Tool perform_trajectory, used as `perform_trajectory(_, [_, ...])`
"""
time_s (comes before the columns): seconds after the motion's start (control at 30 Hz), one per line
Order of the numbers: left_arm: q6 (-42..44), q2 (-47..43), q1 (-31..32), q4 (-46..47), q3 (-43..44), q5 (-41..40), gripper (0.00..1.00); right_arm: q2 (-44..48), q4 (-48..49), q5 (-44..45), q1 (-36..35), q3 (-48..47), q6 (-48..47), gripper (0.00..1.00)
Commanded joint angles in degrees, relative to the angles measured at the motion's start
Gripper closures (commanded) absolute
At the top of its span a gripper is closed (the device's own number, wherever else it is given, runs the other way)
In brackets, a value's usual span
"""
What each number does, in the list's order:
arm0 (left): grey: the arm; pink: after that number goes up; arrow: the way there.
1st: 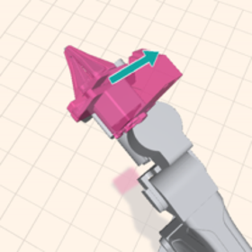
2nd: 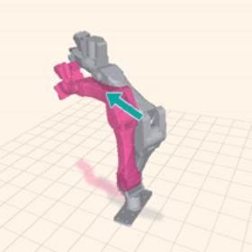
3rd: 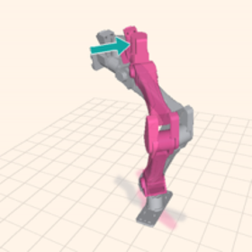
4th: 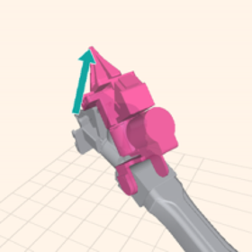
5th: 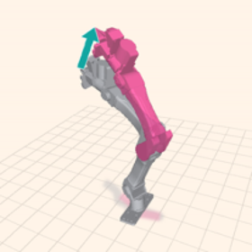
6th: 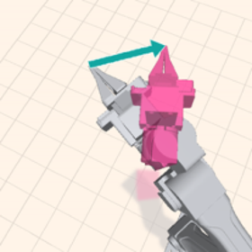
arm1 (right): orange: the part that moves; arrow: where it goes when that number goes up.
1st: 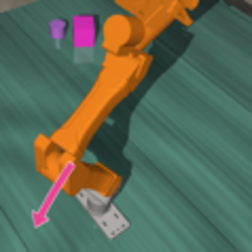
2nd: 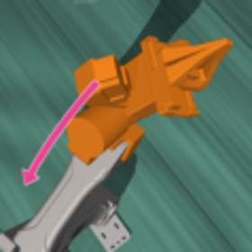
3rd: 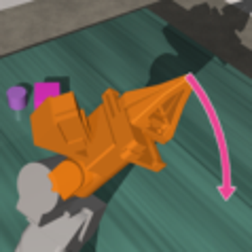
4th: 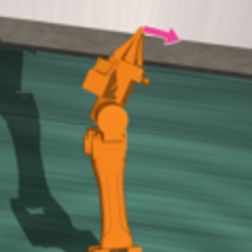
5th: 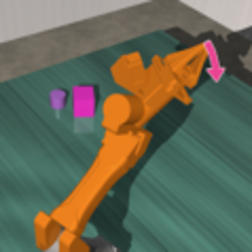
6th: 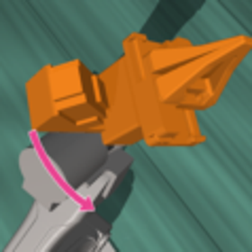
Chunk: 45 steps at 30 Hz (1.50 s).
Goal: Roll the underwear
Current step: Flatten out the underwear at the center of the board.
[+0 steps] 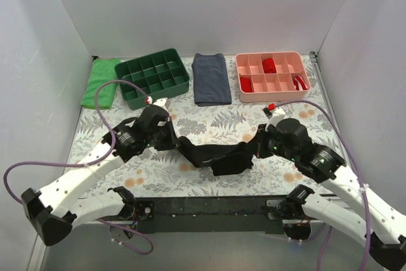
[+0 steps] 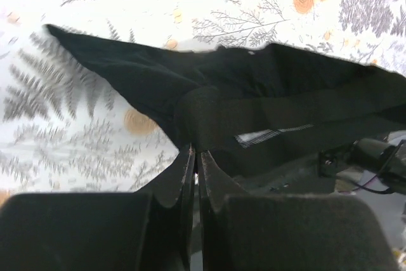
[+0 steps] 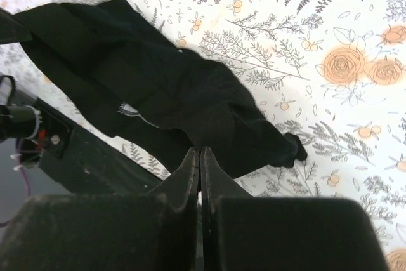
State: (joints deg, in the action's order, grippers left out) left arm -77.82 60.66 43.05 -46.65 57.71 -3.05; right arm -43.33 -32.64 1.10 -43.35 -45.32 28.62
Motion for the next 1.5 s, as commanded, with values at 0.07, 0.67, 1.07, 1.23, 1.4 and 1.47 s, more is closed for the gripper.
perform_trajectory(0.07, [-13.22, -10.12, 1.07, -17.4, 5.2, -9.69, 1.0, 10.18, -5.67, 4.26, -1.03, 0.5, 6.09, 0.99])
perform_trajectory(0.67, [-3.23, 15.53, -7.25, -12.87, 13.31, -12.87, 1.0, -24.76, -7.45, 11.2, 12.66, -14.28, -8.23, 0.99])
perform_trajectory(1.07, [9.26, 41.36, -18.26, 3.85, 20.32, -1.87, 0.92, -45.5, 8.47, 3.03, 23.22, -17.87, -15.52, 0.99])
perform_trajectory(1.23, [10.5, 47.96, -18.88, 5.43, 25.6, -1.96, 0.85, -51.58, 10.31, 2.06, 23.66, -21.73, -16.14, 0.98])
perform_trajectory(1.4, [11.37, 51.83, -20.63, 4.56, 30.35, -2.57, 0.42, -55.19, 8.65, 7.23, 23.67, -25.08, -15.0, 0.35])
perform_trajectory(1.47, [11.73, 52.8, -21.33, 3.42, 33.15, -3.01, 0.25, -51.53, 9.78, 9.43, 23.67, -22.64, -13.34, 0.3])
